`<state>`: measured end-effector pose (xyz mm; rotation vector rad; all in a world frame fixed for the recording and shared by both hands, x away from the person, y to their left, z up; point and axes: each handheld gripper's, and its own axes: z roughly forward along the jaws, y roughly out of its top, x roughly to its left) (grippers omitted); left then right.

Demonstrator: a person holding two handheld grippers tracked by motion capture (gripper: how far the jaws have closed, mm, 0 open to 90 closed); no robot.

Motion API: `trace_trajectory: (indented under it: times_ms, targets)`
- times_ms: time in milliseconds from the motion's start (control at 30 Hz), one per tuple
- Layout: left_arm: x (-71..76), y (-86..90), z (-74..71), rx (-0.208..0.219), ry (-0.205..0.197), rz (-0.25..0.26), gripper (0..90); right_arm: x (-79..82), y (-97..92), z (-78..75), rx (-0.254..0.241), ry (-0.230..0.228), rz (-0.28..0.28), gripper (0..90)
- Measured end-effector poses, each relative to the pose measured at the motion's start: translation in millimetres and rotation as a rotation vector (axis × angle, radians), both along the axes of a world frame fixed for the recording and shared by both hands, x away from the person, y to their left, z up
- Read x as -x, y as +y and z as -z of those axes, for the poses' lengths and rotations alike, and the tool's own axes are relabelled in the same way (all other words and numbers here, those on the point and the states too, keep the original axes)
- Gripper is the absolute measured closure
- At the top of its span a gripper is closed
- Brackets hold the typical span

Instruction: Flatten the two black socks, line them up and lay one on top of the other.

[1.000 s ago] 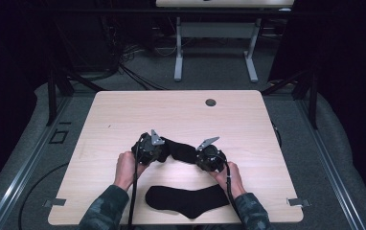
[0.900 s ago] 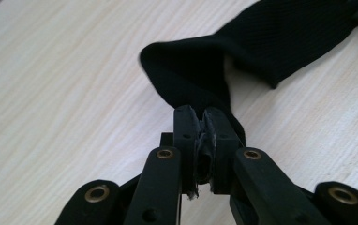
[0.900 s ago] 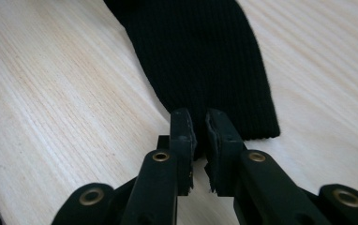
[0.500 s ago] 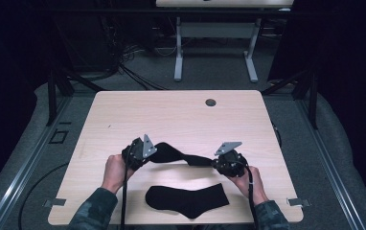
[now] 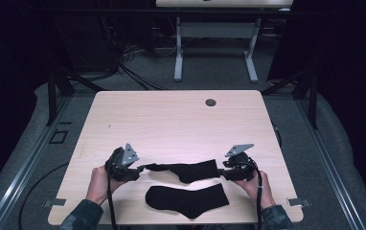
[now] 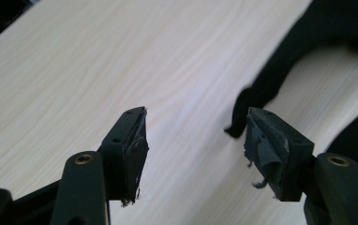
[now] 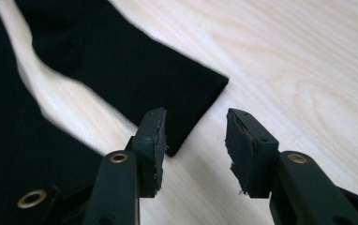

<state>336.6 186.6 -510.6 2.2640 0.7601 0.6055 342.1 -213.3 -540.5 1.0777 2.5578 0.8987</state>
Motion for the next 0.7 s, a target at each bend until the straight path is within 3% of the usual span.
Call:
trace_trajectory:
  times_ms: [67, 167, 267, 367, 400, 433, 600, 700]
  targets:
    - [-4.2, 0.3, -6.6, 0.037, -0.005, -0.025, 39.3, -1.6, 5.4, 0.4, -0.005, -0.009, 0.013, 57.1]
    - [-18.1, -11.0, -12.9, 0.065, 0.027, -0.066, 38.2, -4.9, 14.8, 3.9, 0.013, -0.01, 0.024, 57.1]
    - [-31.8, -27.5, -6.8, 0.056, 0.088, -0.067, 37.4, -8.3, 21.5, 8.4, 0.036, -0.002, 0.03, 57.4]
    - [-41.2, -42.3, 8.2, 0.037, 0.183, -0.065, 35.7, -9.2, 25.8, 12.6, 0.043, 0.002, 0.038, 57.4]
    - [-42.0, -45.1, 14.8, 0.048, 0.223, -0.05, 35.1, -9.2, 25.9, 12.9, 0.058, 0.006, 0.037, 57.4]
    - [-41.4, -46.9, 18.7, 0.045, 0.238, -0.054, 35.0, -9.1, 26.4, 14.2, 0.065, 0.004, 0.033, 57.4]
    - [-31.7, -49.3, 35.6, -0.008, 0.272, -0.052, 33.3, -7.6, 25.1, 18.9, 0.08, 0.015, 0.04, 57.4]
    - [-26.7, -45.8, 41.1, -0.043, 0.269, -0.076, 32.0, -6.2, 23.4, 20.1, 0.084, 0.024, 0.05, 57.2]
